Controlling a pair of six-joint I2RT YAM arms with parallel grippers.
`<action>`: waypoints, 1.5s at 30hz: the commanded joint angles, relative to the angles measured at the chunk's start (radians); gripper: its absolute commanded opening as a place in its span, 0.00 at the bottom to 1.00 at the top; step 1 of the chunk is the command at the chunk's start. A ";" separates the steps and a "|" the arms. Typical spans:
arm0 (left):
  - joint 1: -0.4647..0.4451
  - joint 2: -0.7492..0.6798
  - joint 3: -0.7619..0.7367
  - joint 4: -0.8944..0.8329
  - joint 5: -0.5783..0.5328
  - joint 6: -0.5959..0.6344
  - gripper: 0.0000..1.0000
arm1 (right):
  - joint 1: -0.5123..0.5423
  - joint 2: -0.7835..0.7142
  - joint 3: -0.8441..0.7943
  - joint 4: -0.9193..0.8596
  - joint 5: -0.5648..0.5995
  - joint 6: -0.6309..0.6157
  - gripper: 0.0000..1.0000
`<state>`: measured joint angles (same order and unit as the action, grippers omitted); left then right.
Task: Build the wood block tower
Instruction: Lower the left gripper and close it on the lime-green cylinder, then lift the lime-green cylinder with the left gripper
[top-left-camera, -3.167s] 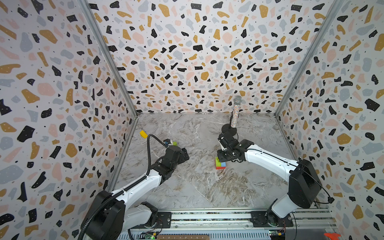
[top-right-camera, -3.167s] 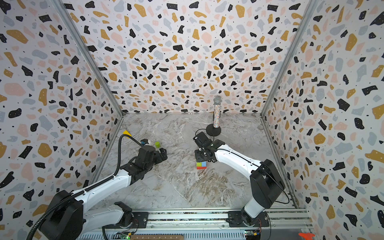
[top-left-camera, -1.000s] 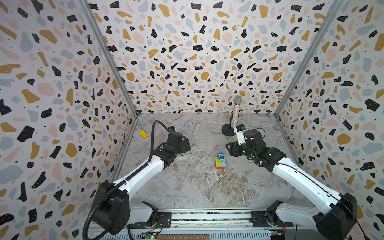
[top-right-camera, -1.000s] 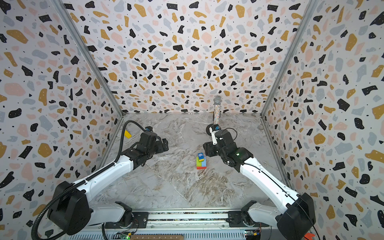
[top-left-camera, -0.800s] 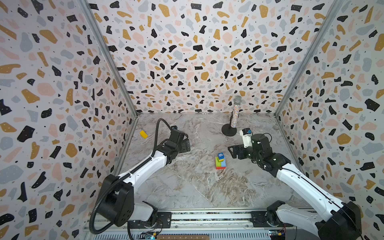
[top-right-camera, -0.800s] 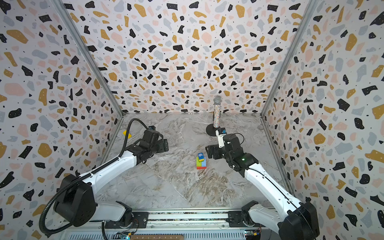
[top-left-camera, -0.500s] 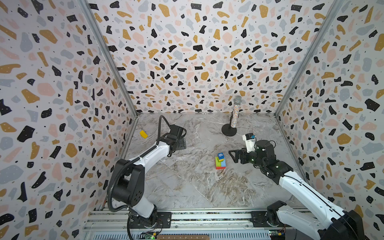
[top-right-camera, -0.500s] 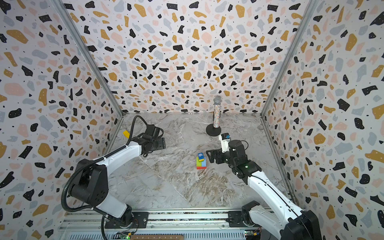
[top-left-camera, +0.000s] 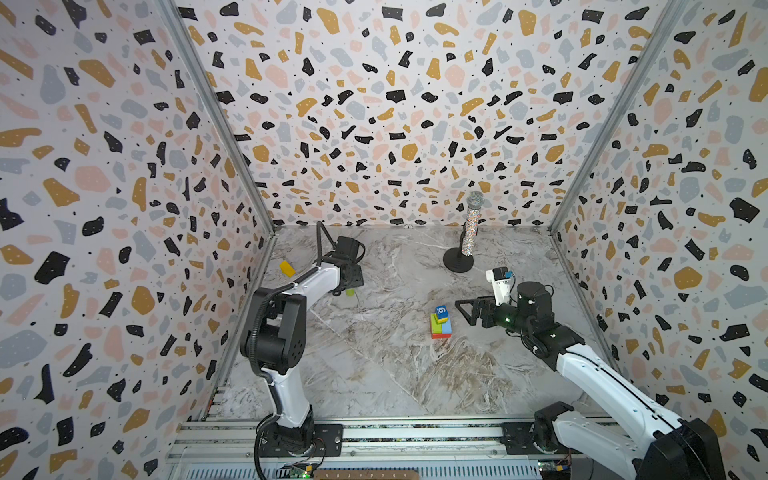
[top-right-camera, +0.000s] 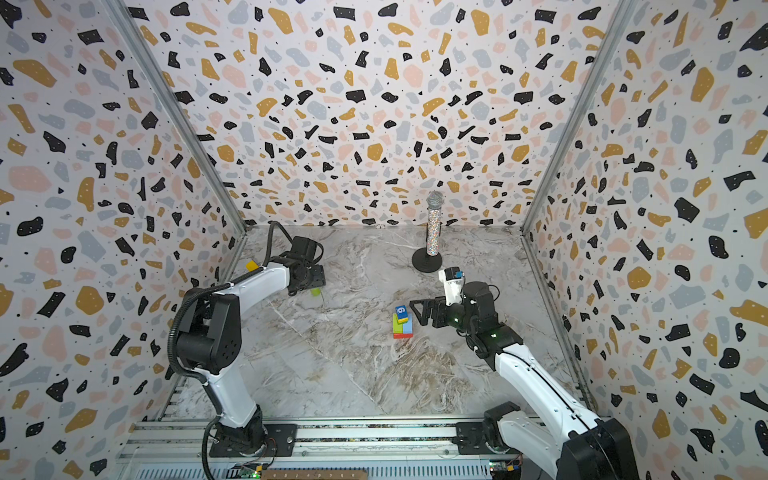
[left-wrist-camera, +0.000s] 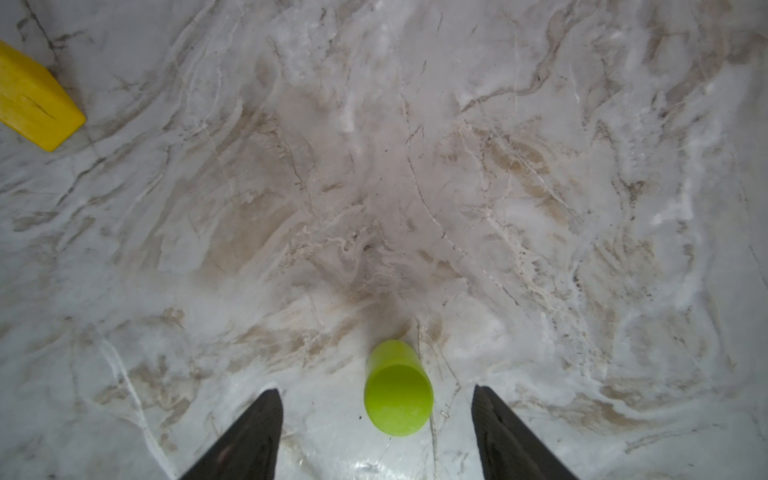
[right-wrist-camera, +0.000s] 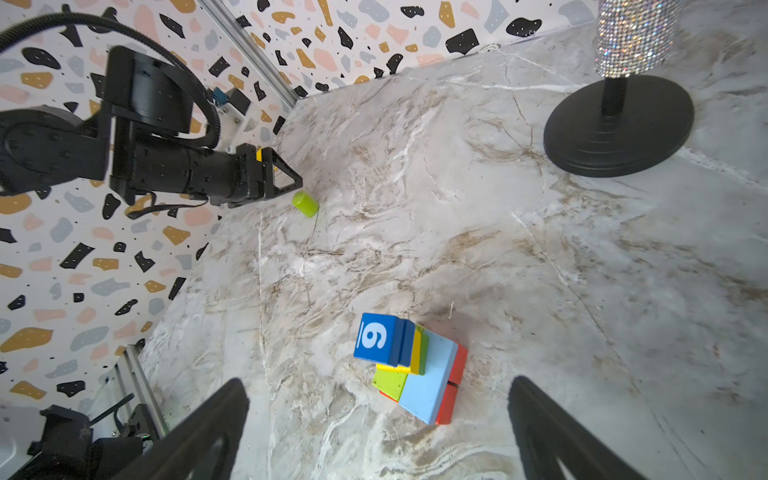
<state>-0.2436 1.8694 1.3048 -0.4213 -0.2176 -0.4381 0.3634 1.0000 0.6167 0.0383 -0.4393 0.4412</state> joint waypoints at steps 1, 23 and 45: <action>0.008 0.019 0.015 -0.001 0.025 0.010 0.70 | -0.009 -0.026 -0.010 0.039 -0.050 0.021 0.99; 0.008 0.059 0.013 0.021 0.049 -0.005 0.49 | -0.011 -0.008 -0.020 0.058 -0.073 0.048 0.99; 0.007 0.050 0.010 0.023 0.070 -0.008 0.30 | -0.016 -0.010 -0.025 0.052 -0.068 0.050 0.99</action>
<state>-0.2413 1.9202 1.3048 -0.4084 -0.1577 -0.4419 0.3519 1.0004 0.5972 0.0807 -0.5041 0.4892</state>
